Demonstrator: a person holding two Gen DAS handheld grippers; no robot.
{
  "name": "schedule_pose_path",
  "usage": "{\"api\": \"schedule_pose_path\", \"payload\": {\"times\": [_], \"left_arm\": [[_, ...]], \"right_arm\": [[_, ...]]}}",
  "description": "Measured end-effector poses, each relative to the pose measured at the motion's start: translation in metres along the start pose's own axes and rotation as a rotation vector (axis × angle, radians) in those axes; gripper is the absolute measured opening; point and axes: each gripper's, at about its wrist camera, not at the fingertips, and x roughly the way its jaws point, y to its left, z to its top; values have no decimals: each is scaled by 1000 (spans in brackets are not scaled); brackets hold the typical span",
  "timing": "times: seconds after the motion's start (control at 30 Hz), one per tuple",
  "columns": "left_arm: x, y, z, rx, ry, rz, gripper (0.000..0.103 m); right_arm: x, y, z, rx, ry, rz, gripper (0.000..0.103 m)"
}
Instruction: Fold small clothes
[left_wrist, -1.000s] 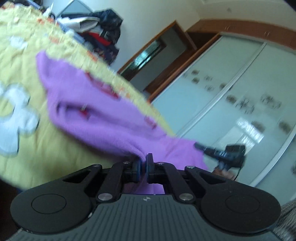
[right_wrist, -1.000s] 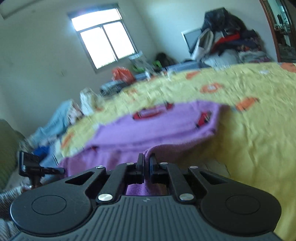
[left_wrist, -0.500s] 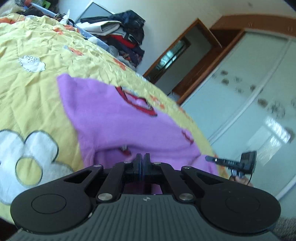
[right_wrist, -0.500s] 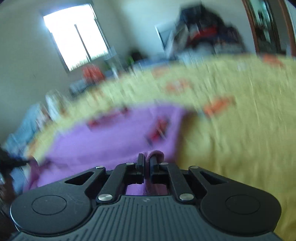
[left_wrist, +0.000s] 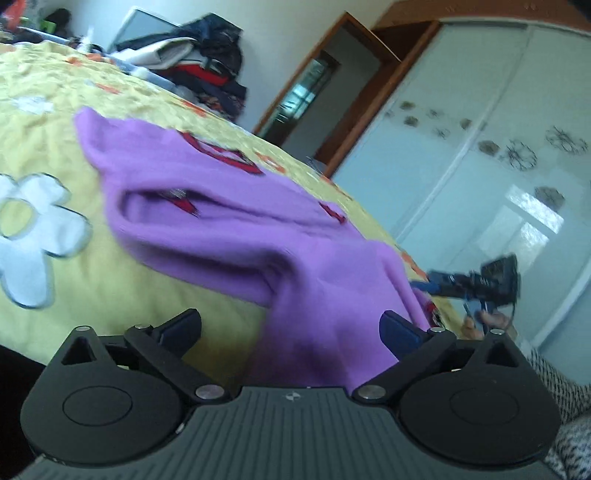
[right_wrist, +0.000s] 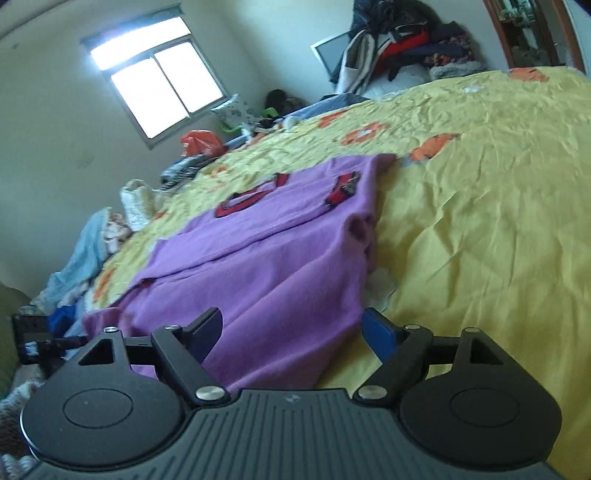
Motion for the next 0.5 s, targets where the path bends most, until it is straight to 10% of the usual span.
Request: {"api": "schedule_pose_path", "payload": {"times": [0.13, 0.2, 0.23, 0.5], "left_arm": [[12, -2, -8, -18, 20, 33, 75], [6, 11, -10, -88, 21, 42, 17], [3, 20, -9, -146, 11, -2, 6], [1, 11, 19, -139, -28, -49, 2]], "right_arm": [[7, 5, 2, 0, 37, -4, 83], [13, 8, 2, -9, 55, 8, 83], [15, 7, 3, -2, 57, 5, 83], [26, -13, 24, 93, -6, -58, 83]]}}
